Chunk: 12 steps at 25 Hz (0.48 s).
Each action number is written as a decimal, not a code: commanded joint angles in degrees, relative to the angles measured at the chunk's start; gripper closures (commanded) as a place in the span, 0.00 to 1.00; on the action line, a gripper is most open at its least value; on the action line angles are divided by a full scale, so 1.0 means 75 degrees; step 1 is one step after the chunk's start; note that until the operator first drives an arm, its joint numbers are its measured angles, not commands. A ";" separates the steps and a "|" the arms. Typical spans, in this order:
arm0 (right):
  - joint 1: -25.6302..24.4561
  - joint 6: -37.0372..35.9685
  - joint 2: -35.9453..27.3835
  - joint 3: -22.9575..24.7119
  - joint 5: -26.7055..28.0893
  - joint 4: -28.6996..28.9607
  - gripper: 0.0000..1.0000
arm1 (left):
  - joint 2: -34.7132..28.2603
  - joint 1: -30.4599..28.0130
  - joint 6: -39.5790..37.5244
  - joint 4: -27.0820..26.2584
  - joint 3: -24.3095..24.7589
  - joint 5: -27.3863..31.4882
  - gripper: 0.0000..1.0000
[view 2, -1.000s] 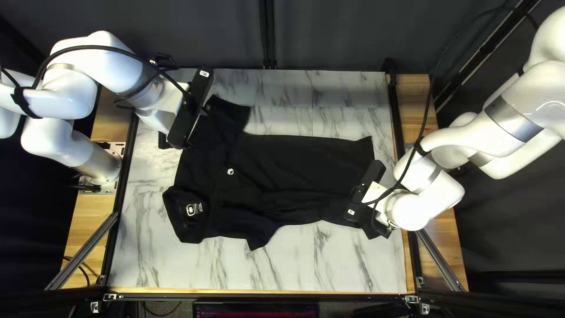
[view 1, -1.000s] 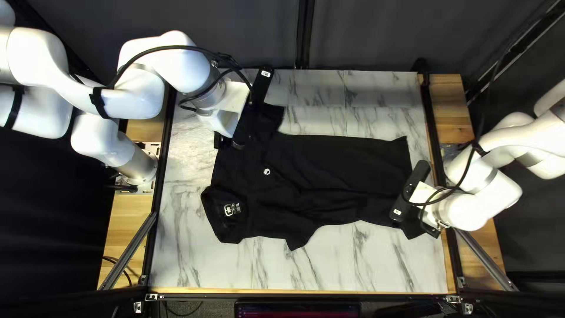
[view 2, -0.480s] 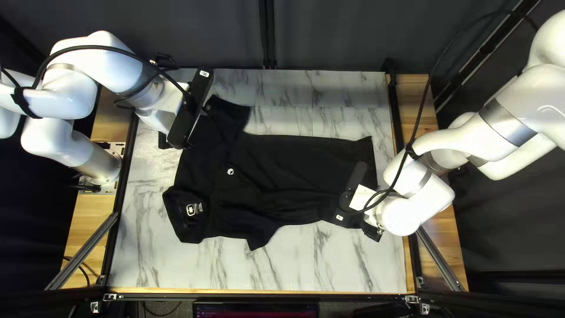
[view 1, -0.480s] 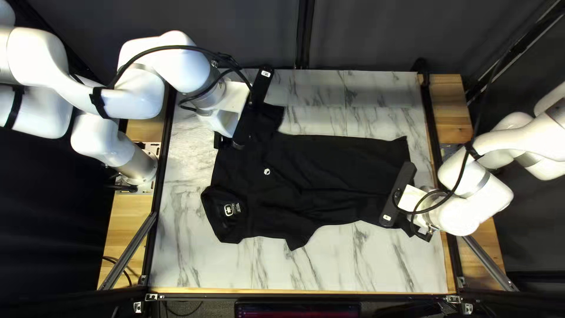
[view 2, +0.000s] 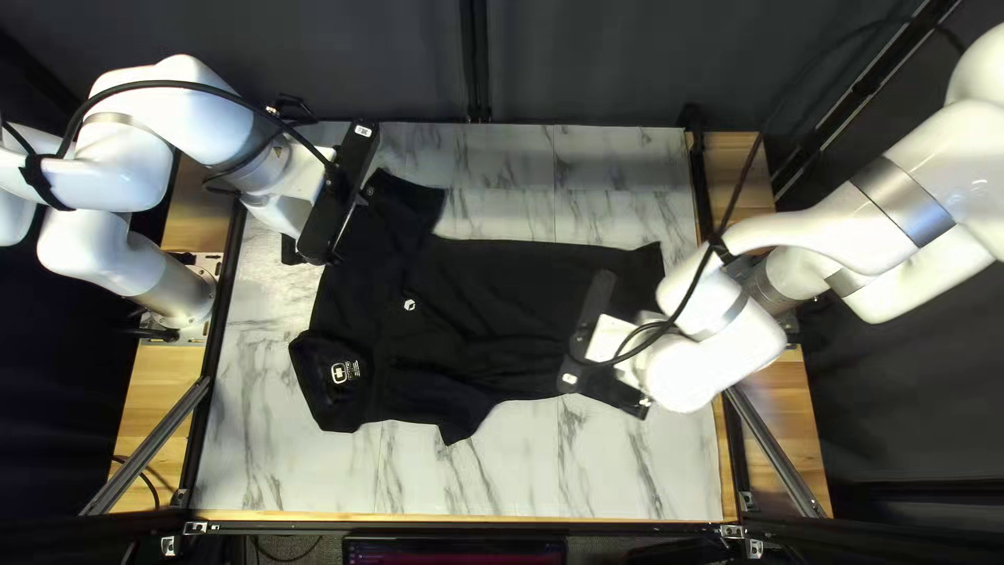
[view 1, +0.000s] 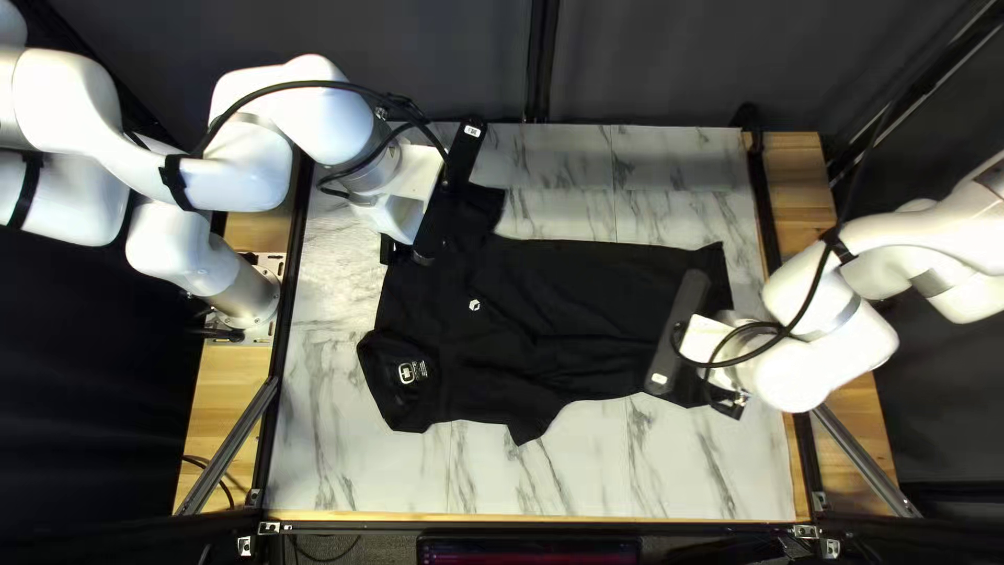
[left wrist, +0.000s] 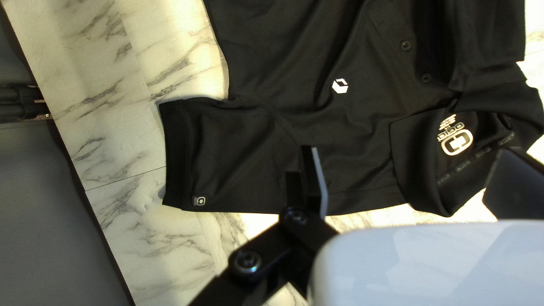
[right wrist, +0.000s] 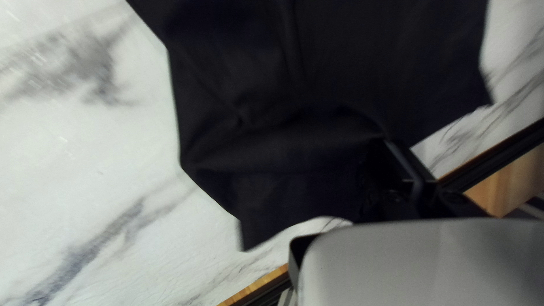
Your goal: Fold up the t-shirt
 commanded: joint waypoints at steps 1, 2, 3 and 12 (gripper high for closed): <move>-0.0049 -0.0258 -0.0253 0.0348 -0.0287 -0.0099 1.00 | 0.0000 0.0000 0.0000 0.0000 0.0000 0.0000 0.00; -0.0059 -0.0308 -0.0345 0.0451 -0.0356 -0.0110 1.00 | 0.0000 0.0000 0.0000 0.0000 0.0000 0.0000 0.00; -0.0070 -0.0334 -0.0385 0.0497 -0.0405 -0.0114 1.00 | 0.0000 0.0000 0.0000 0.0000 0.0000 0.0000 0.00; -0.0495 -0.0605 -0.0675 0.1268 -0.1347 -0.0191 1.00 | 0.0000 0.0000 0.0000 0.0000 0.0000 0.0000 0.00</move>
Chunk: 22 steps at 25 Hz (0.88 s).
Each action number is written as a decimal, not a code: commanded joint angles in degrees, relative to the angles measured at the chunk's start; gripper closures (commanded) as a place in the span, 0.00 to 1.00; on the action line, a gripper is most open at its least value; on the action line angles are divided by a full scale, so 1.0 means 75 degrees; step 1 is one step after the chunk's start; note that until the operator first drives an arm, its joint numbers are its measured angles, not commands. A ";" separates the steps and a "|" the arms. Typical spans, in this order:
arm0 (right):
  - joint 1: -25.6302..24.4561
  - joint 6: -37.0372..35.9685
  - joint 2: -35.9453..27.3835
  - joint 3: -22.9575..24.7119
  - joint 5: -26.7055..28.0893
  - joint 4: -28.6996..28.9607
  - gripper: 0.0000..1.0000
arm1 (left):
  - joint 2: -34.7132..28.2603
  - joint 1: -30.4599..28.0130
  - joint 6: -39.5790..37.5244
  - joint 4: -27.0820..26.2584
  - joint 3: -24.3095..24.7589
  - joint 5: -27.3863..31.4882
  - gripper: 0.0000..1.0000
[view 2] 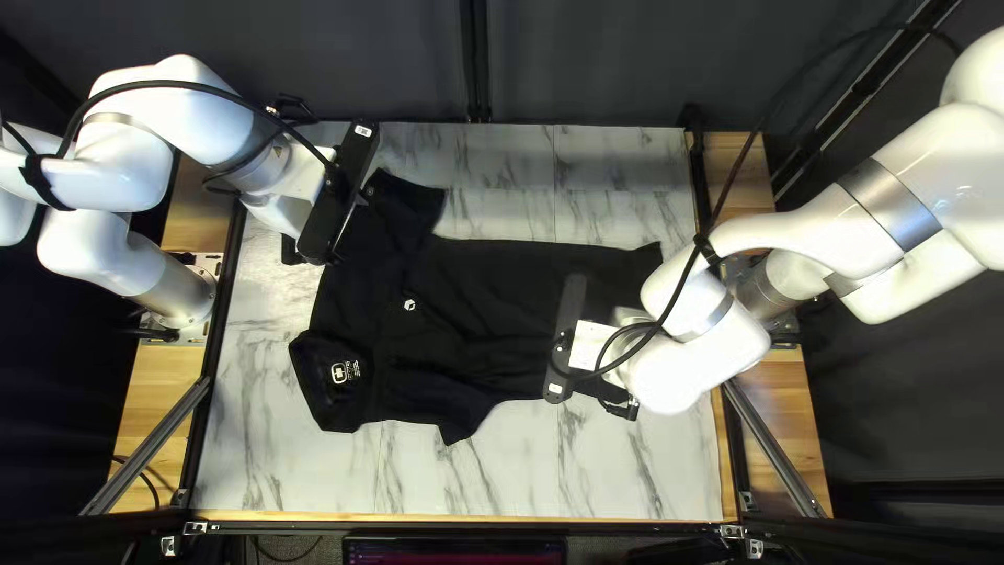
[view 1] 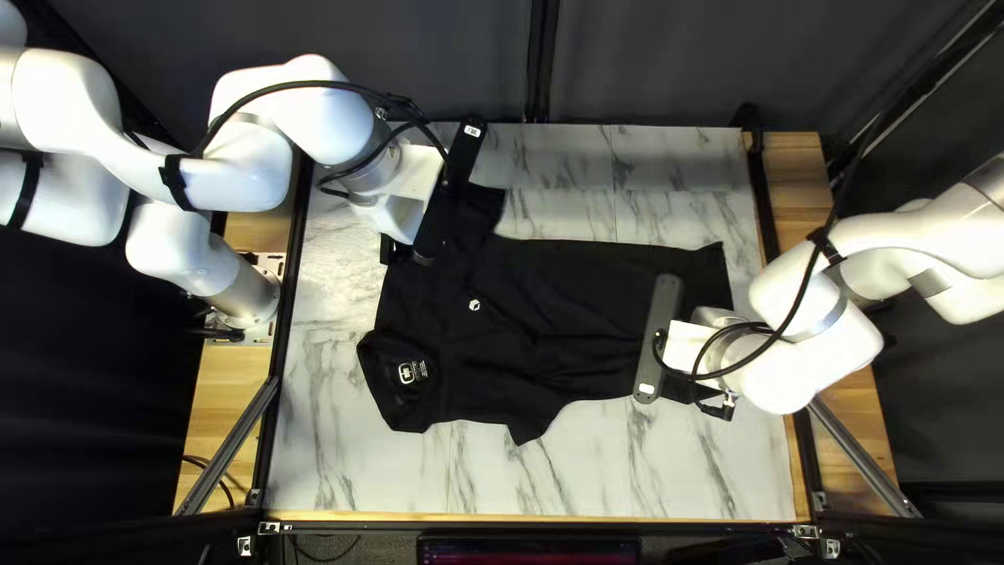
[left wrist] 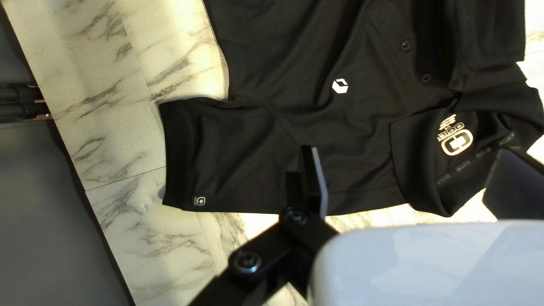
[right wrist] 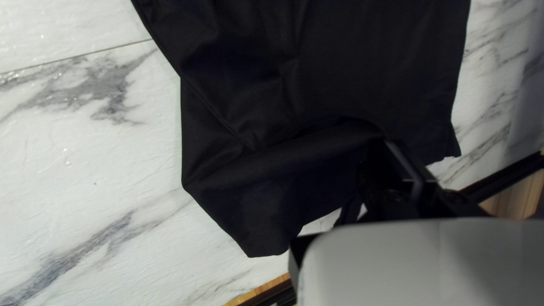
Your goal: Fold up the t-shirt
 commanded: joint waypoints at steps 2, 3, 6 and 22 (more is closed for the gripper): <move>-0.0295 -0.0205 -0.0085 0.0346 -0.0463 0.0087 1.00 | 0.0000 0.0000 0.0000 0.0000 0.0000 0.0000 0.00; -0.0340 -0.0222 -0.0106 0.0411 -0.0486 0.0160 1.00 | 0.0000 0.0000 0.0000 0.0000 0.0000 0.0000 0.00; -0.0393 -0.0239 -0.0236 0.0549 -0.0442 0.0328 1.00 | 0.0000 0.0000 0.0000 0.0000 0.0000 0.0000 0.00; -0.0154 -0.0114 -0.1272 0.0860 0.0493 0.1039 1.00 | 0.0000 0.0000 0.0000 0.0000 0.0000 0.0000 0.00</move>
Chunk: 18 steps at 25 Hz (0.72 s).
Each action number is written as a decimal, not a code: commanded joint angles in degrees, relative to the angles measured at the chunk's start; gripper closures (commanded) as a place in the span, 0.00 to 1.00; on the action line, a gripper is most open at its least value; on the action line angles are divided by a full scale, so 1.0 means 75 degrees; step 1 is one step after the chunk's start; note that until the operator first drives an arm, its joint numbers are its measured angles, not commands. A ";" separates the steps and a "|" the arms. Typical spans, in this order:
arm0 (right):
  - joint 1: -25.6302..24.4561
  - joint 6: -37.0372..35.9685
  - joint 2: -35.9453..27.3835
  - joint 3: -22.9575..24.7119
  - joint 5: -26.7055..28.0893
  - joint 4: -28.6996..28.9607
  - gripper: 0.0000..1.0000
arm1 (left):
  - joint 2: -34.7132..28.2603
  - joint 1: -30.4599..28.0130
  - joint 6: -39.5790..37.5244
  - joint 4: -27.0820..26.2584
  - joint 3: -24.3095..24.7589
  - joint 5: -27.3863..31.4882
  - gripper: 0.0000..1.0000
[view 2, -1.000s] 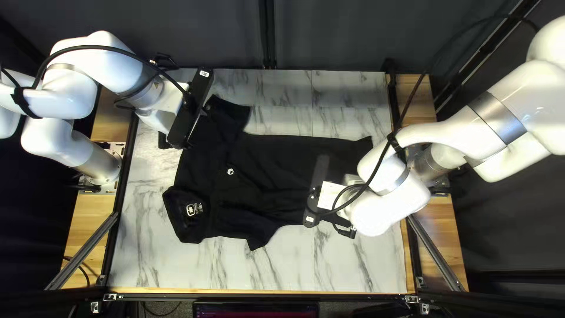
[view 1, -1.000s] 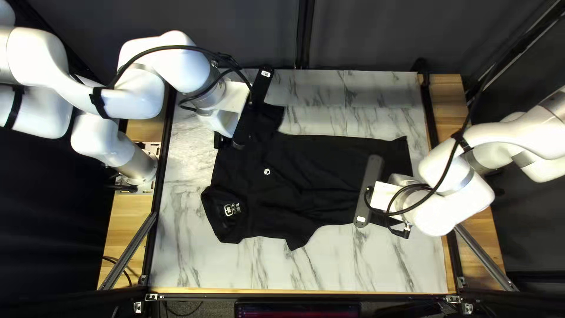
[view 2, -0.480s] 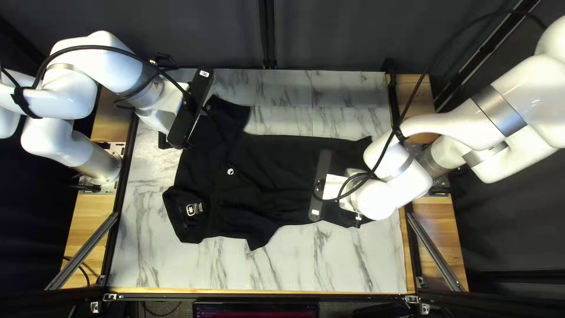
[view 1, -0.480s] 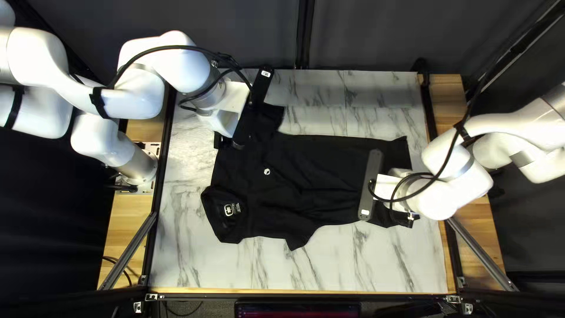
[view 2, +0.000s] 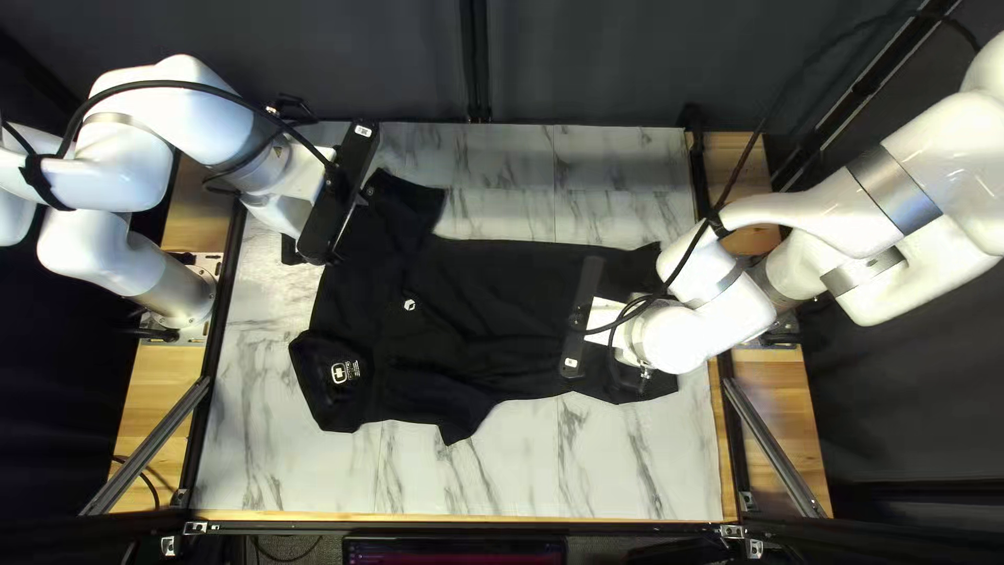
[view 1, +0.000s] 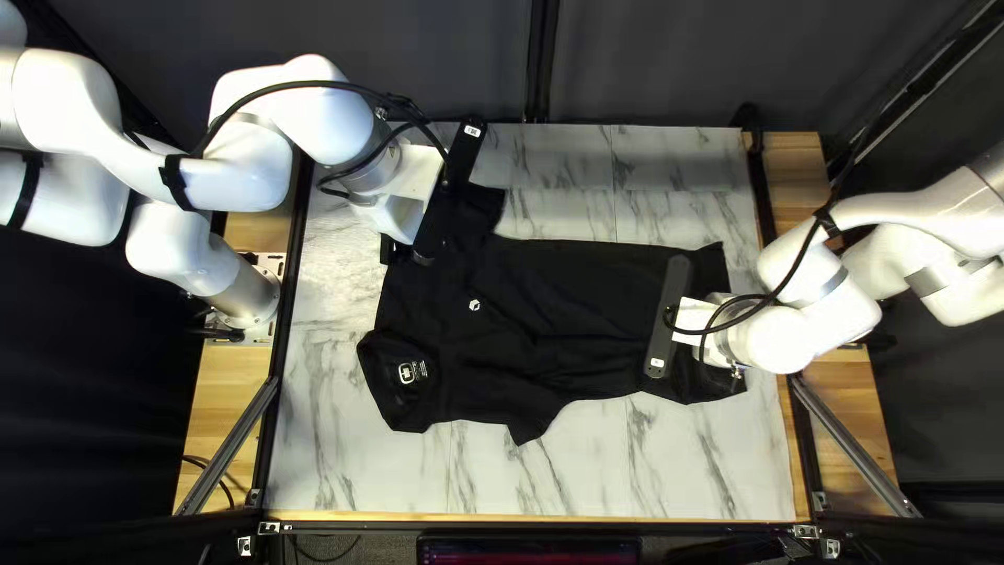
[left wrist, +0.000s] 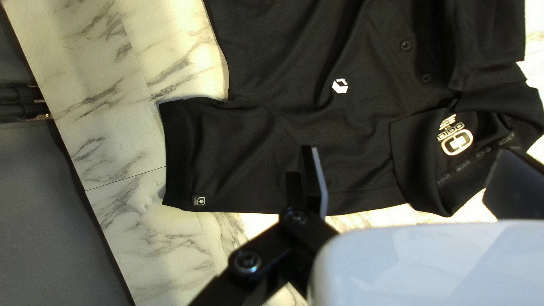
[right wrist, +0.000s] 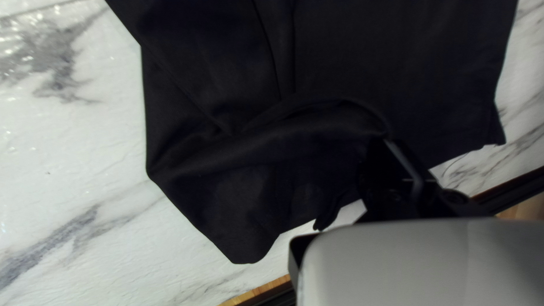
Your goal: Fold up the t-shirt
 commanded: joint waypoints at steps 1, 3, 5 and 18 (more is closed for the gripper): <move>0.0464 0.0228 -0.0466 -0.0563 0.1247 0.0233 1.00 | 0.0000 0.0000 0.0000 0.0000 0.0000 0.0000 0.00; 0.0740 0.0446 -0.0373 -0.0955 0.1732 0.0352 1.00 | 0.0000 0.0000 0.0000 0.0000 0.0000 0.0000 0.00; 0.0932 0.0623 -0.0050 -0.1293 0.1907 0.0469 1.00 | 0.0000 0.0000 0.0000 0.0000 0.0000 0.0000 0.00; 0.1620 0.1295 0.1990 -0.3415 0.2798 0.1321 1.00 | 0.0000 0.0000 0.0000 0.0000 0.0000 0.0000 0.00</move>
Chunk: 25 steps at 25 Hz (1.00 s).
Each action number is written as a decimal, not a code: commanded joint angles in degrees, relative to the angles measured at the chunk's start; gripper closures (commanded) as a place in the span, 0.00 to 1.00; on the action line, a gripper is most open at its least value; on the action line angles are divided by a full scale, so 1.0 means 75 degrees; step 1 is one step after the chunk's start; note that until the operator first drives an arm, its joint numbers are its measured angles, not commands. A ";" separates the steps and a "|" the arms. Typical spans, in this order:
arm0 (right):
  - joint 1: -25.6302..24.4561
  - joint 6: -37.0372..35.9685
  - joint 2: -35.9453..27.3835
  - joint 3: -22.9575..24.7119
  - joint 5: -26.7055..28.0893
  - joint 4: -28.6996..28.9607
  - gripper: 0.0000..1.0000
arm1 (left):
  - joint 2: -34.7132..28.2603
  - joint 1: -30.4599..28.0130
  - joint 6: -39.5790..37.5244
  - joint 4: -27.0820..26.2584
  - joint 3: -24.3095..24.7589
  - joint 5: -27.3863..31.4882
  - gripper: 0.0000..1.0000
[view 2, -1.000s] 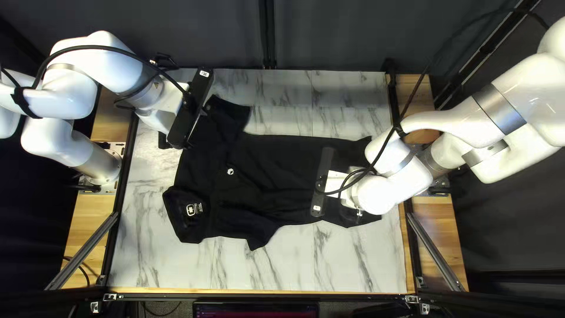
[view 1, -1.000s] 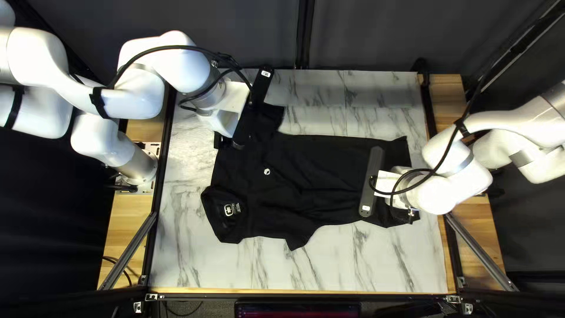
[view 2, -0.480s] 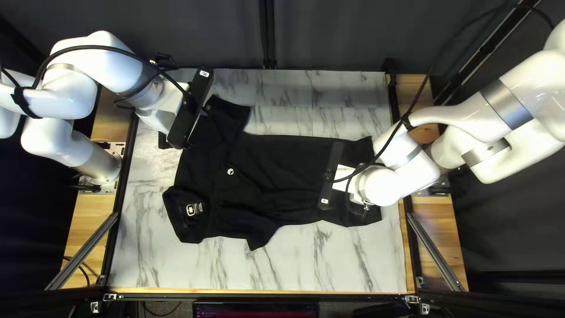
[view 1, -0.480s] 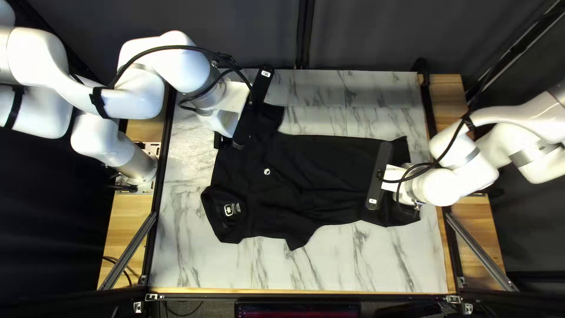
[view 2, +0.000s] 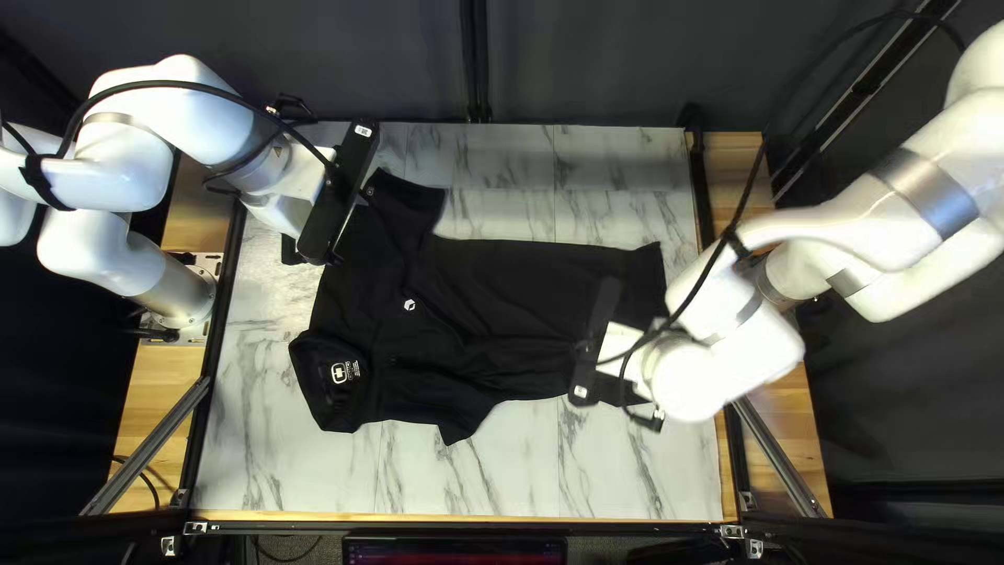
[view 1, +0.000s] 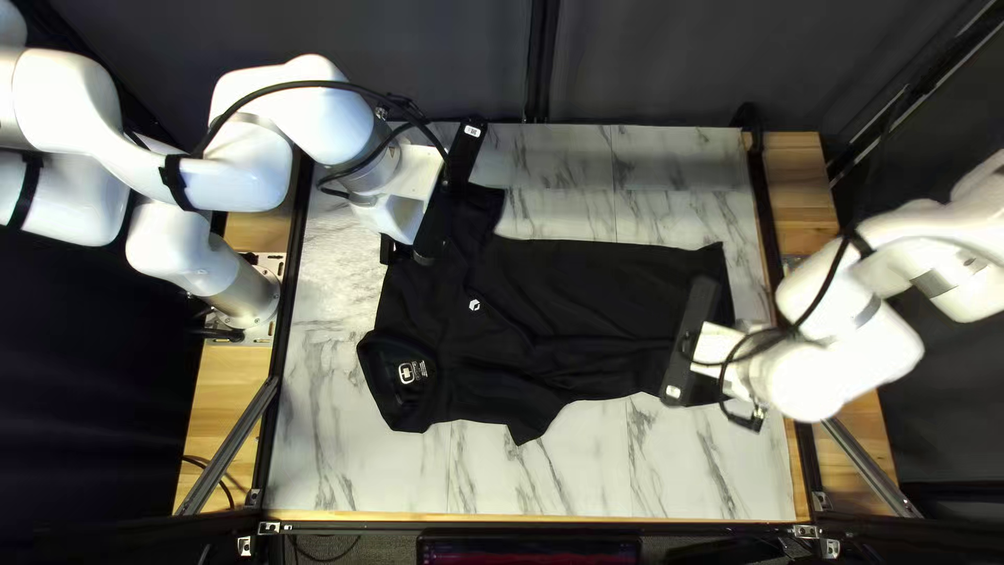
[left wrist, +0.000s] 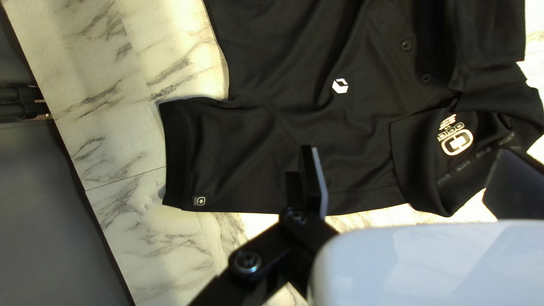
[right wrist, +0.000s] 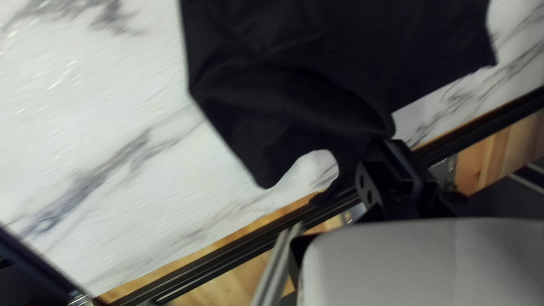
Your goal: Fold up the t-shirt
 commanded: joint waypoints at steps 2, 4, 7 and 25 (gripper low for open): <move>-0.0319 -0.0225 0.0126 0.0010 0.0082 0.0009 1.00 | 0.0000 0.0000 0.0000 0.0000 0.0000 0.0000 0.00; -0.0658 -0.0480 -0.0088 0.0480 -0.0185 -0.0115 1.00 | 0.0000 0.0000 0.0000 0.0000 0.0000 0.0000 0.00; -0.1160 -0.0811 -0.0562 0.1464 -0.0806 -0.0370 1.00 | 0.0000 0.0000 0.0000 0.0000 0.0000 0.0000 0.00; -0.0432 -0.0511 -0.3613 0.3118 -0.0398 -0.0998 0.00 | 0.0000 0.0000 0.0000 0.0000 0.0000 0.0000 0.00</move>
